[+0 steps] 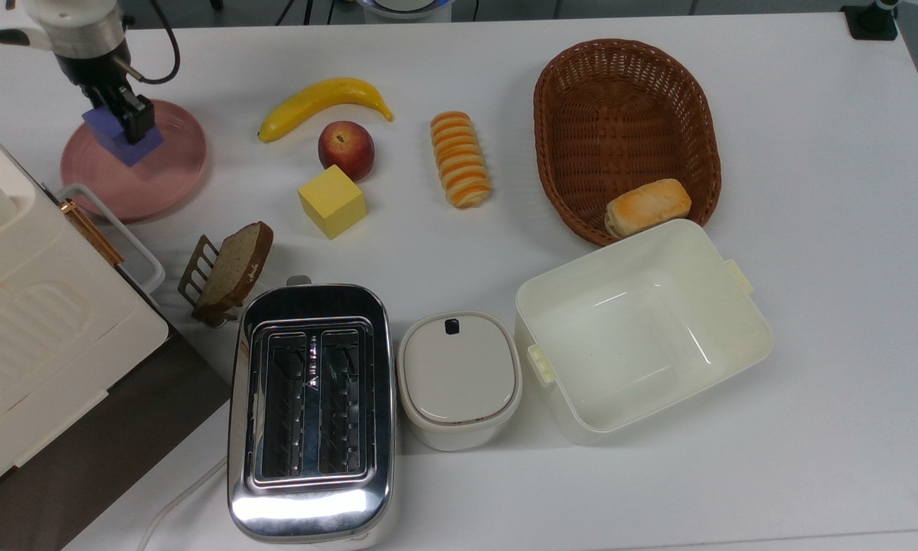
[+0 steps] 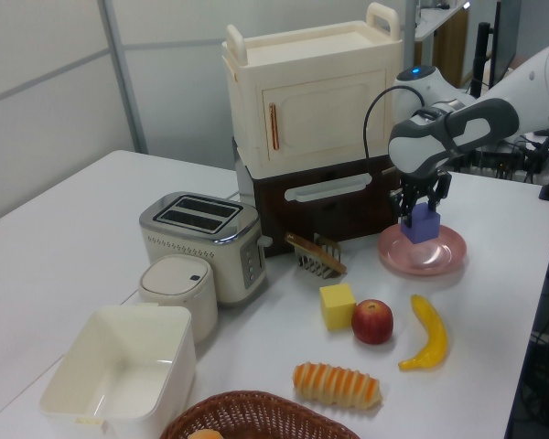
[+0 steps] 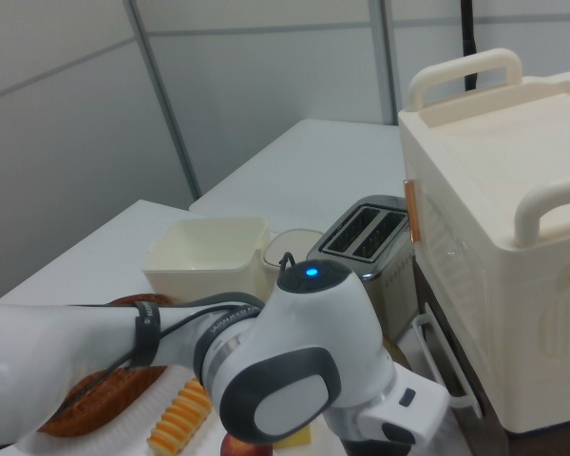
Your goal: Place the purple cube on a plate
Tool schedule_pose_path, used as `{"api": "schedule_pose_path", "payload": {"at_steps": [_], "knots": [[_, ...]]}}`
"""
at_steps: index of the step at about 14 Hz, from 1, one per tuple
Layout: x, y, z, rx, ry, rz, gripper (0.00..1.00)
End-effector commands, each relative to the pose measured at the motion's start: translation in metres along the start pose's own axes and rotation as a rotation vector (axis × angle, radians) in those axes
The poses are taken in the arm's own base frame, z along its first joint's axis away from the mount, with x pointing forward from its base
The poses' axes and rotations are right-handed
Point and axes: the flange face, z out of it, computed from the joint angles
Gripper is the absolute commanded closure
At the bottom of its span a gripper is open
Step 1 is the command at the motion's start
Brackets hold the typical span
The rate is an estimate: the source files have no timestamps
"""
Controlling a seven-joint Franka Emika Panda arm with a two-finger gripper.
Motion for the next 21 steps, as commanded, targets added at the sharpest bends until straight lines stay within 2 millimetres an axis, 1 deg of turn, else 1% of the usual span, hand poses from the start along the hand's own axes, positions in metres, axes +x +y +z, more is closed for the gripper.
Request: {"api": "schedule_pose_path", "payload": {"at_steps": [1,2,9,10,11,12,13,14,15,16,17,18,19,21], "knots": [[-0.001,0.003,0.003,-0.01,0.02,-0.022,0.44],[-0.001,0.003,0.006,-0.011,0.012,-0.018,0.0],[-0.002,0.0,0.004,-0.013,0.011,-0.02,0.0],[-0.002,-0.004,-0.004,-0.009,0.021,-0.023,0.0],[-0.004,-0.016,-0.013,-0.001,0.031,-0.04,0.0],[-0.008,-0.029,-0.029,0.003,0.031,-0.062,0.0],[-0.012,-0.051,-0.048,0.003,0.022,-0.097,0.0],[-0.015,-0.091,-0.089,0.015,0.012,-0.155,0.0],[-0.016,-0.11,-0.119,0.022,0.015,-0.175,0.0],[-0.019,-0.125,-0.148,0.026,0.023,-0.182,0.0],[-0.031,-0.143,-0.191,0.04,0.037,-0.212,0.0],[-0.043,-0.158,-0.216,0.073,0.044,-0.239,0.0],[-0.064,-0.176,-0.253,0.142,0.065,-0.277,0.0],[-0.09,-0.199,-0.277,0.177,0.074,-0.361,0.0]]}}
